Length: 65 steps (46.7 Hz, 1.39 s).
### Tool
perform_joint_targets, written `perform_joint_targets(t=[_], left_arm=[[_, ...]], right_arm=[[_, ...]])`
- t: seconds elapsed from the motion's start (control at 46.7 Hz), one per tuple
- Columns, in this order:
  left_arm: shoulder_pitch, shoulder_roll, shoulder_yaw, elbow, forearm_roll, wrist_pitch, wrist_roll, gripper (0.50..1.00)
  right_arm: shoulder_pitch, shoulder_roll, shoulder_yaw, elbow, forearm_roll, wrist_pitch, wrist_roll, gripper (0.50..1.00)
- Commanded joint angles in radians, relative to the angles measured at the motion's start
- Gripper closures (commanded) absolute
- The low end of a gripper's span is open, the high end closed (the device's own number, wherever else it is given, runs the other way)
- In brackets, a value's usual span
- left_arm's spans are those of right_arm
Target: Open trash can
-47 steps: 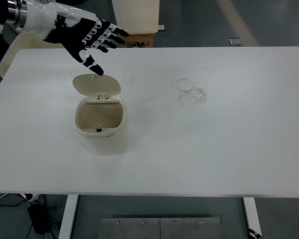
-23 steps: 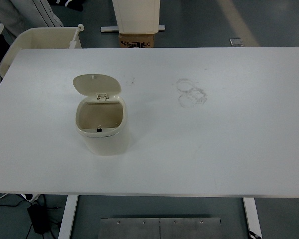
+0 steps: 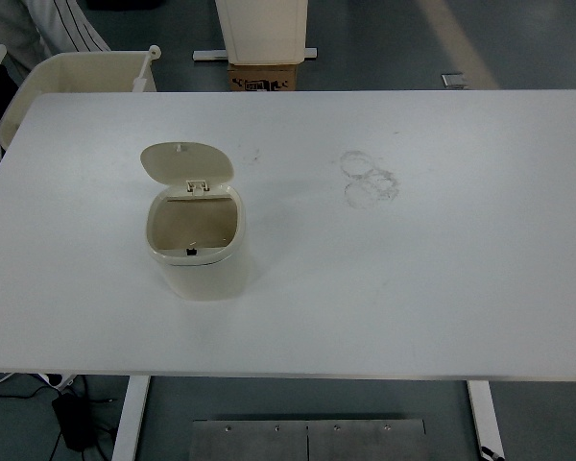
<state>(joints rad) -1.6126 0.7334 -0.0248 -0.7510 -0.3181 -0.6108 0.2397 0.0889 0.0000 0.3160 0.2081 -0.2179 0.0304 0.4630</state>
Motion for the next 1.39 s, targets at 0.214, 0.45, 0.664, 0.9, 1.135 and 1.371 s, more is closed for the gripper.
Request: perform_joint_targets(t=[0.214,0.45,0.664,0.9,1.135,1.371], left_arm=[[0.221,0.003,-0.176,0.116,-0.044,0.0,-0.048,0.5],[0.462,-0.002,-0.369,0.219,-0.045,0.0,-0.05,0.5],[0.608,-0.025,-0.464,0.239,-0.045,0.0,-0.123,0.5],[0.72,-0.061,-0.523,0.24,-0.079,0.0,-0.129,0.5],[0.806,-0.063,-0.569,0.256,-0.11,0.0,-0.151,0.5],[0.838,-0.077,-0.578,0.3,-0.11,0.0,-0.165,0.5]], right_arm=[[0.0,0.0,0.0,0.001,0.0,-0.001,0.0,0.509],[-0.002,0.0,0.002,-0.001,0.0,-0.001,0.0,0.509],[-0.008,0.0,0.002,-0.003,0.002,-0.003,0.0,0.509],[-0.014,0.0,0.002,-0.004,0.002,-0.003,0.0,0.507],[-0.015,0.0,0.002,-0.004,0.0,-0.003,-0.001,0.509],[-0.015,0.0,0.002,-0.006,0.0,-0.003,-0.003,0.509]])
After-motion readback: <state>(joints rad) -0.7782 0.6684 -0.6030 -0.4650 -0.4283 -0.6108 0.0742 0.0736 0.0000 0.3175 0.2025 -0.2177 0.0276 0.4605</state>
